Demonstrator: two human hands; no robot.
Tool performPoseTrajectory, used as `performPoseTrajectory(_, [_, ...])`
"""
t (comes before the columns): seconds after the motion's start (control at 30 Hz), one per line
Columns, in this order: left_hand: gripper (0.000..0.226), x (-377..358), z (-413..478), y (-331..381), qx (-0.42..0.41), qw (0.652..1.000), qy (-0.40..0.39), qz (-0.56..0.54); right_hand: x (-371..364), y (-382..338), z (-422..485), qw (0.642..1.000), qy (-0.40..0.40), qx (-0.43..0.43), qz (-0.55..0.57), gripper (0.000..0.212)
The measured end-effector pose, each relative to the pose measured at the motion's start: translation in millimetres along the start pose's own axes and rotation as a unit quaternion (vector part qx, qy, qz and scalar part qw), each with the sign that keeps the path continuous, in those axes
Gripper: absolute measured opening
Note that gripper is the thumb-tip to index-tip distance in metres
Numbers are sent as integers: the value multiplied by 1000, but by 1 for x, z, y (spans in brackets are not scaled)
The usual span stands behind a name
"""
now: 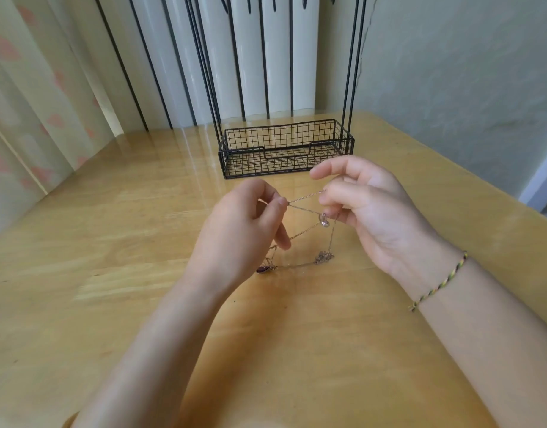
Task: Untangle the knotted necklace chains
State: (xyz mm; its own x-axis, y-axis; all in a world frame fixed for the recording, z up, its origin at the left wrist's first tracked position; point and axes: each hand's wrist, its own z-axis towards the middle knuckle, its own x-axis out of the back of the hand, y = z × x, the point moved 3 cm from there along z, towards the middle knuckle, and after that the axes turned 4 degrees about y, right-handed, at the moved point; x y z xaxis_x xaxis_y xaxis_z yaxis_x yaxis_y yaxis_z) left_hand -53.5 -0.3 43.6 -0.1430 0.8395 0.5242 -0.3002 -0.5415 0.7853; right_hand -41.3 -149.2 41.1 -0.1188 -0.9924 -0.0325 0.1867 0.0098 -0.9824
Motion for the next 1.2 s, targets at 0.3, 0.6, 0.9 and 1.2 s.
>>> performPoseTrajectory(0.3, [16,4,2,-6,92,987,-21,-130,3,5,3,995,34,-39,85,25])
performPoseTrajectory(0.6, [19,7,7,-14,144,967,7,-212,5,7,4,993,75,33,-86,9])
performPoseTrajectory(0.9, [19,6,7,-10,167,918,9,-359,4,11,5,994,85,16,-63,9])
performPoseTrajectory(1.2, [15,14,11,-18,109,982,113,-109,13,13,10,986,148,-32,66,8])
